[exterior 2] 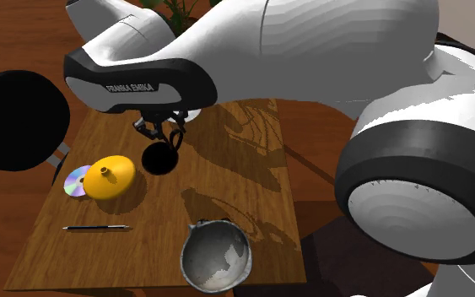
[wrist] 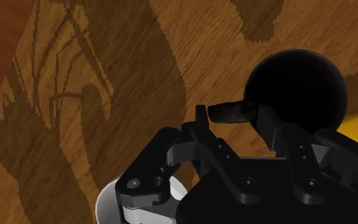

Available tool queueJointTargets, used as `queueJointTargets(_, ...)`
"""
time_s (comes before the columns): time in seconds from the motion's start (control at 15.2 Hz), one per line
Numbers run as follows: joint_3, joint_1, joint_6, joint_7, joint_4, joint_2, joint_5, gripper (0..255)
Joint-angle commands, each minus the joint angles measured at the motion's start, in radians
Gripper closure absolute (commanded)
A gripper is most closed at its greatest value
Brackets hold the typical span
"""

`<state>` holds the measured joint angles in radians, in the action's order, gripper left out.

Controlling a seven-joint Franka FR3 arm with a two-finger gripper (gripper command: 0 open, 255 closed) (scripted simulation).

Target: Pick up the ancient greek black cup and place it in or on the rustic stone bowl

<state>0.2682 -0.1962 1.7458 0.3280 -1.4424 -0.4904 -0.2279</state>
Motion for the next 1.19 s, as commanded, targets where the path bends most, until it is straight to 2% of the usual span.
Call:
queueJointTargets(0.0, 0.001, -0.001, -0.024, -0.003, 0.018, 0.006, 0.002, 255)
queueJointTargets(1.12, 0.005, -0.021, -0.249, -0.031, 0.245, 0.008, 0.007, 255)
